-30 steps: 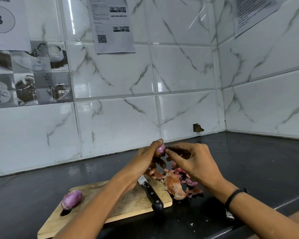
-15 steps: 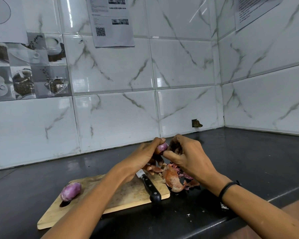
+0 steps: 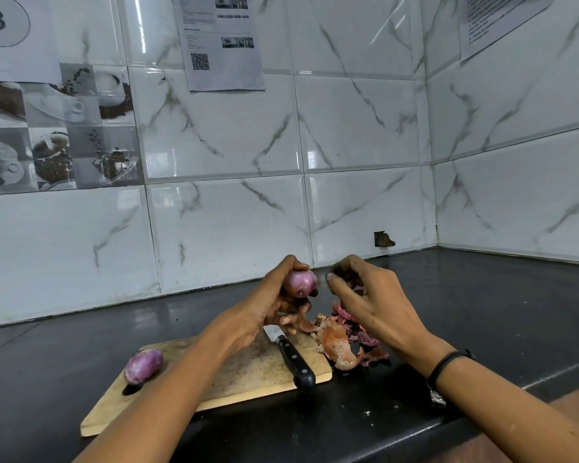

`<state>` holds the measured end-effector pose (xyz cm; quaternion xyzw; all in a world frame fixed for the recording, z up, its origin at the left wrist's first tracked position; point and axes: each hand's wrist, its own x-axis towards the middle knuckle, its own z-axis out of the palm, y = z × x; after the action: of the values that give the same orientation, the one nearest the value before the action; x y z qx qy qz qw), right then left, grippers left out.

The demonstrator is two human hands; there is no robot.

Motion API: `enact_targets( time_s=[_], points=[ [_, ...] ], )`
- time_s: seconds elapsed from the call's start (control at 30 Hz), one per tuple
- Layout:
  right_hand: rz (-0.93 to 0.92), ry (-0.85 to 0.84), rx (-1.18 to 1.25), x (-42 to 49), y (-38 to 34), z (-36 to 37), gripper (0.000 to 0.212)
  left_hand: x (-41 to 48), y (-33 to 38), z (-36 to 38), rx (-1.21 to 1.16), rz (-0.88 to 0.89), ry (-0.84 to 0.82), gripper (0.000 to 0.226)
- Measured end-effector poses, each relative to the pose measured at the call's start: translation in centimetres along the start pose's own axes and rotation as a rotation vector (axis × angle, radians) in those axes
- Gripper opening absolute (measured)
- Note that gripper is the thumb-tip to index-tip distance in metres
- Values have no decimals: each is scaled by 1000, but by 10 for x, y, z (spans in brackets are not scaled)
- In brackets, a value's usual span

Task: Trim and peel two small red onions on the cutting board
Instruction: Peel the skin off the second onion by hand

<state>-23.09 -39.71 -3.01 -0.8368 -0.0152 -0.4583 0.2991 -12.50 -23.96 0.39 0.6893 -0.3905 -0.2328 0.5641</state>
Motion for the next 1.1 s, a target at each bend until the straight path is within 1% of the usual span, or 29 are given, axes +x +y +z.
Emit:
enact_targets(
  time_s=[0.1, 0.13, 0.17, 0.27, 0.4, 0.6, 0.73, 0.8, 0.9, 0.97, 1.1],
  points=[
    [-98, -44, -19, -1, -3, 1, 35, 2, -3, 0, 13, -4, 27, 52],
    [-132, -54, -55, 0, -3, 2, 37, 3, -3, 1, 8, -6, 30, 50],
    [-167, -56, -82, 1, -1, 3, 34, 3, -3, 1, -4, -11, 26, 49],
    [-198, -13, -117, 4, 8, 5, 12, 5, -3, 1, -7, -36, 7, 50],
    [-149, 21, -184, 3, 11, 6, 7, 8, -3, 3, -3, -46, -9, 50],
    [-36, 63, -282, 2, 7, 7, 10, 14, -5, 4, 26, -70, -40, 46],
    [11, 70, -321, 2, 6, 6, 13, 14, -8, 5, 57, -30, -70, 49],
    [28, 69, -337, 3, 7, 6, 14, 13, -9, 6, 90, -7, -47, 51],
    [80, 86, -346, 4, 9, 5, 15, 11, -9, 7, 132, 30, 6, 34],
    [107, 91, -350, 4, 11, 4, 15, 10, -9, 7, 122, 66, 12, 30],
    [96, 83, -343, 4, 11, 2, 12, 11, -13, 4, 176, 145, 53, 38]
  ],
)
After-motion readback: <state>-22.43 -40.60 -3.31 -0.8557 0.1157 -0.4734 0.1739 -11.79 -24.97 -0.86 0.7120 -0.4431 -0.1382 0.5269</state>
